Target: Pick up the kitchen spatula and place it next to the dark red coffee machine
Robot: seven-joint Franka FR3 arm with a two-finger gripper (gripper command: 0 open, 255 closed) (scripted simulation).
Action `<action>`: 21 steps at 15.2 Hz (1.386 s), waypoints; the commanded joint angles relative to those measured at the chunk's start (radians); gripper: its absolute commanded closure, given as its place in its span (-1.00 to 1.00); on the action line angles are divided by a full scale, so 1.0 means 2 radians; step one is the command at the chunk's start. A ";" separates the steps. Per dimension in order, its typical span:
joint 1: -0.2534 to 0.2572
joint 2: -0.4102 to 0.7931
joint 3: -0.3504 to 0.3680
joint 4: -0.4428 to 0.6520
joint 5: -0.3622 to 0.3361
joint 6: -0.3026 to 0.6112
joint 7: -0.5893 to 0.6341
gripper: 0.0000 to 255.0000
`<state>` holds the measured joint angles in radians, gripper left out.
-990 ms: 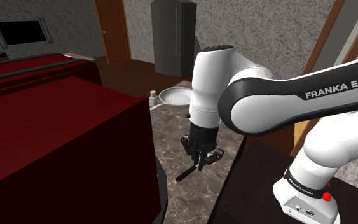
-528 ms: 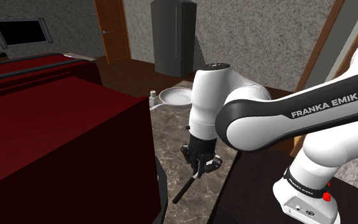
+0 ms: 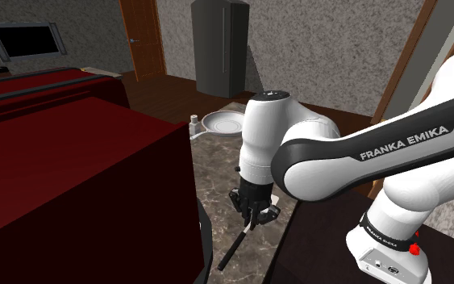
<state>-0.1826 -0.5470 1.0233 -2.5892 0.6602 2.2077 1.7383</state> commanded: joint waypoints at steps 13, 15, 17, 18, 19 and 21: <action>0.018 -0.044 -0.054 0.030 -0.016 -0.078 0.001 -1.00; 0.018 -0.044 -0.054 0.030 -0.016 -0.078 0.001 -1.00; 0.018 -0.044 -0.054 0.030 -0.016 -0.078 0.001 -1.00; 0.018 -0.044 -0.054 0.030 -0.016 -0.078 0.001 -1.00; 0.018 -0.044 -0.054 0.030 -0.016 -0.078 0.001 -1.00; 0.018 -0.044 -0.054 0.030 -0.016 -0.078 0.001 -1.00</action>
